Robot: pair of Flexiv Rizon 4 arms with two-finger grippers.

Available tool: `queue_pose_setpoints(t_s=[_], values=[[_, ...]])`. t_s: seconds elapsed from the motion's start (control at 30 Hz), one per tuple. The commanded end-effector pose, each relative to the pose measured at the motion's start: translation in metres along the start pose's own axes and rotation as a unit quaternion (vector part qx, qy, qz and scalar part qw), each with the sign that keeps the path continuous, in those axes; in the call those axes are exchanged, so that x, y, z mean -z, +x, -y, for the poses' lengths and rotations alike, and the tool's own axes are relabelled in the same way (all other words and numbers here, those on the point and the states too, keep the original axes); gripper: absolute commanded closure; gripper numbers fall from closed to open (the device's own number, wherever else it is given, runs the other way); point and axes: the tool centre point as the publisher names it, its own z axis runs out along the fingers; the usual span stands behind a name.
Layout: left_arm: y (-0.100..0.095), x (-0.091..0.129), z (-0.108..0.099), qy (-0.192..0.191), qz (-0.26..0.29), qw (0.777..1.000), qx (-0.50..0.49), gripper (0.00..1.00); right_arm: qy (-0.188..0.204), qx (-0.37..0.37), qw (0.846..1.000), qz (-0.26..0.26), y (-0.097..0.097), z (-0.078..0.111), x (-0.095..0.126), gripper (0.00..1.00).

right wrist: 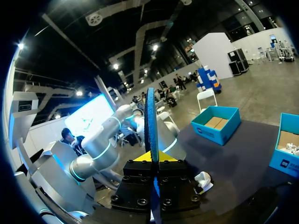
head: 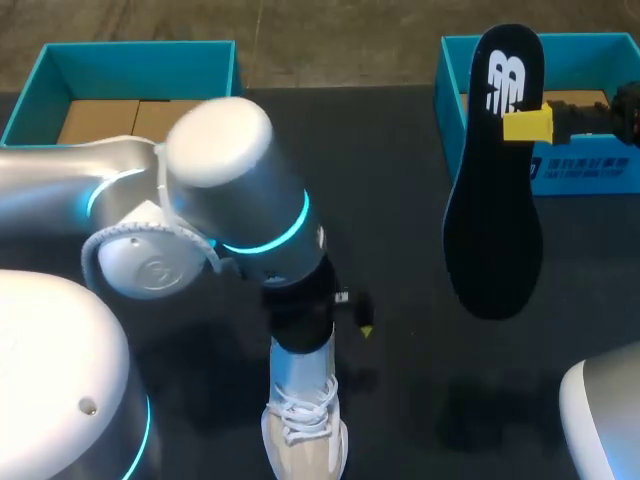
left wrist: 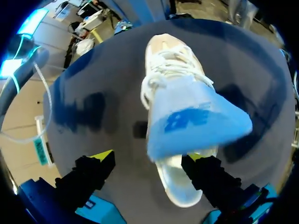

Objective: Take the shoe out of the shoebox, open the shoe tongue, remove and reinsert the insole, then place the shoe into the shoebox

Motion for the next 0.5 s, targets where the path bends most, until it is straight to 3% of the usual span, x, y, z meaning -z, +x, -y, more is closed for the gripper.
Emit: queue_pose_setpoints(t_s=[0.03,0.3,0.5], values=[[0.020,0.035,-0.001,-0.015,0.056,0.998,0.011,0.00,0.004,-0.001,1.000,-0.001,-0.001,-0.004,-0.002,1.00],[0.025,0.090,-0.007,-0.017,0.195,0.981,0.014,0.00,0.004,-0.001,1.000,-0.001,-0.001,-0.004,-0.002,1.00],[0.021,0.115,-0.013,-0.005,0.261,0.965,0.015,0.00,0.004,-0.001,1.000,-0.001,-0.001,-0.004,-0.002,1.00]])
